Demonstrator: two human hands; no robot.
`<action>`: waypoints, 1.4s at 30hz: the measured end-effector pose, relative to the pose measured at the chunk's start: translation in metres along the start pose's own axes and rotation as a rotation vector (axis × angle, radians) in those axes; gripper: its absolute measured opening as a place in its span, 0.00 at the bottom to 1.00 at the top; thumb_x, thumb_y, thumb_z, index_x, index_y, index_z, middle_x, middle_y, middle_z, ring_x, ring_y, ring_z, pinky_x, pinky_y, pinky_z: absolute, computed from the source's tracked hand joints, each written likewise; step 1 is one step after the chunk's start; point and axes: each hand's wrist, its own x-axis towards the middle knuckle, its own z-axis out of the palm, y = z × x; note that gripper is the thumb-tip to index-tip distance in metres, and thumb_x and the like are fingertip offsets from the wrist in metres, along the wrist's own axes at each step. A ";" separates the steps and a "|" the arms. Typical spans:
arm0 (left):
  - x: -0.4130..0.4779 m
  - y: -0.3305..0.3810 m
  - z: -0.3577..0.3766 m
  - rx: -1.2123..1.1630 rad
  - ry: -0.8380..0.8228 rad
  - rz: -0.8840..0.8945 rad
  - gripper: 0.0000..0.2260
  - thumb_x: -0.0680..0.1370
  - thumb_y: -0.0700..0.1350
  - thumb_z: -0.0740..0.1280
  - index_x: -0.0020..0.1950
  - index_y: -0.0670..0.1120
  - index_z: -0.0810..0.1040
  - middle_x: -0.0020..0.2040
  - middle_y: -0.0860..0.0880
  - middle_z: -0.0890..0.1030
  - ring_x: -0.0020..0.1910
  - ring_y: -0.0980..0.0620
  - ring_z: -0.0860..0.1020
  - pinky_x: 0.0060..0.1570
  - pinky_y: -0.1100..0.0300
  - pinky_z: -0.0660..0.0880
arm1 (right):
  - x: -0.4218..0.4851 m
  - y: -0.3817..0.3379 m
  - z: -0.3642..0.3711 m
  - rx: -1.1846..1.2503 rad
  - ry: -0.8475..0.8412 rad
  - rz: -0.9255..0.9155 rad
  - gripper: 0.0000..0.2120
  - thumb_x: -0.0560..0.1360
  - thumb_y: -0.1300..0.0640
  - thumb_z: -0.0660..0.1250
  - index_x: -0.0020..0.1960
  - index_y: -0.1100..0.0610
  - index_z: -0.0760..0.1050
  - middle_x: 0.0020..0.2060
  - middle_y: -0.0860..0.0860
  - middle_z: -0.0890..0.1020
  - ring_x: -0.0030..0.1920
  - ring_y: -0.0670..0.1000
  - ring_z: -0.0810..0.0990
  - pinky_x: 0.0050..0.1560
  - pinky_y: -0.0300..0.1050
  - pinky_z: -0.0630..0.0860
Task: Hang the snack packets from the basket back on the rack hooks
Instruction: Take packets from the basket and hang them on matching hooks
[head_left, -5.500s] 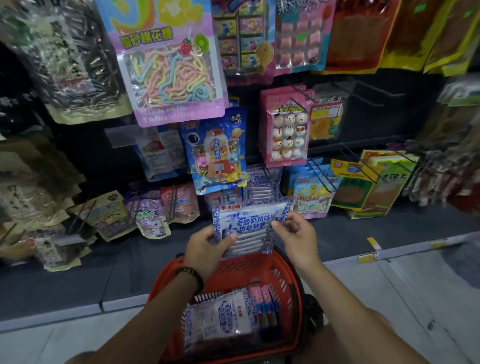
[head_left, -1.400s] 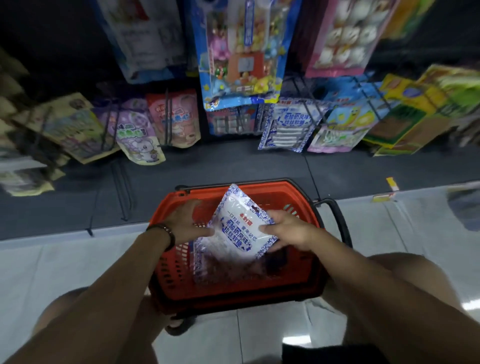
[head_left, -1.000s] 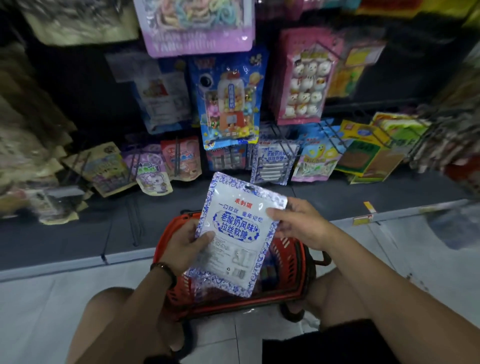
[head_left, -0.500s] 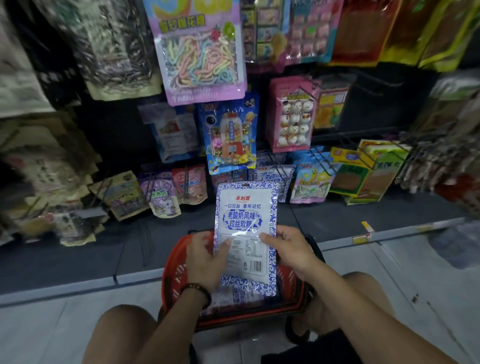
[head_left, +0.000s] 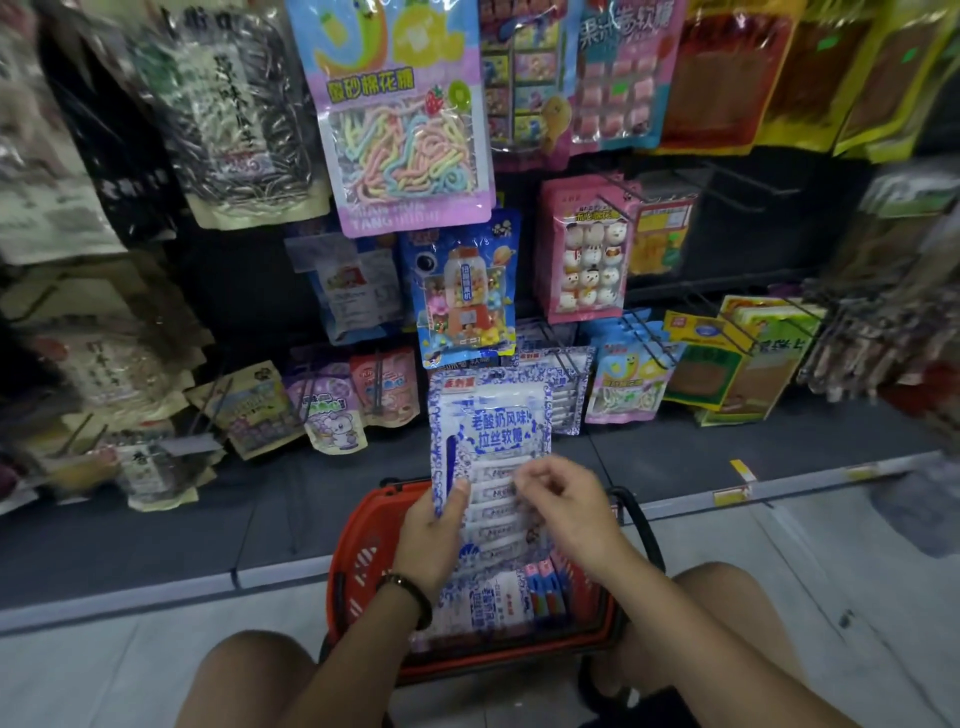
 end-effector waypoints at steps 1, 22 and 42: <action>0.003 0.001 -0.002 -0.037 -0.009 -0.010 0.05 0.84 0.54 0.65 0.56 0.63 0.80 0.55 0.64 0.82 0.59 0.64 0.78 0.59 0.57 0.75 | 0.005 0.001 -0.006 0.005 0.100 0.002 0.05 0.77 0.54 0.77 0.50 0.46 0.83 0.41 0.49 0.85 0.42 0.49 0.85 0.47 0.49 0.81; 0.125 0.009 0.062 0.428 0.062 0.187 0.16 0.81 0.52 0.72 0.38 0.48 0.73 0.37 0.54 0.72 0.36 0.52 0.72 0.40 0.55 0.69 | 0.114 0.053 -0.084 0.067 0.317 -0.027 0.17 0.75 0.54 0.80 0.36 0.49 0.72 0.29 0.42 0.73 0.33 0.47 0.73 0.40 0.51 0.72; 0.263 -0.074 0.156 0.197 -0.050 -0.252 0.31 0.75 0.70 0.69 0.42 0.39 0.76 0.40 0.38 0.82 0.39 0.47 0.79 0.52 0.40 0.77 | 0.218 0.153 -0.087 0.407 0.378 0.445 0.41 0.78 0.38 0.72 0.82 0.55 0.63 0.75 0.57 0.75 0.71 0.61 0.78 0.71 0.66 0.75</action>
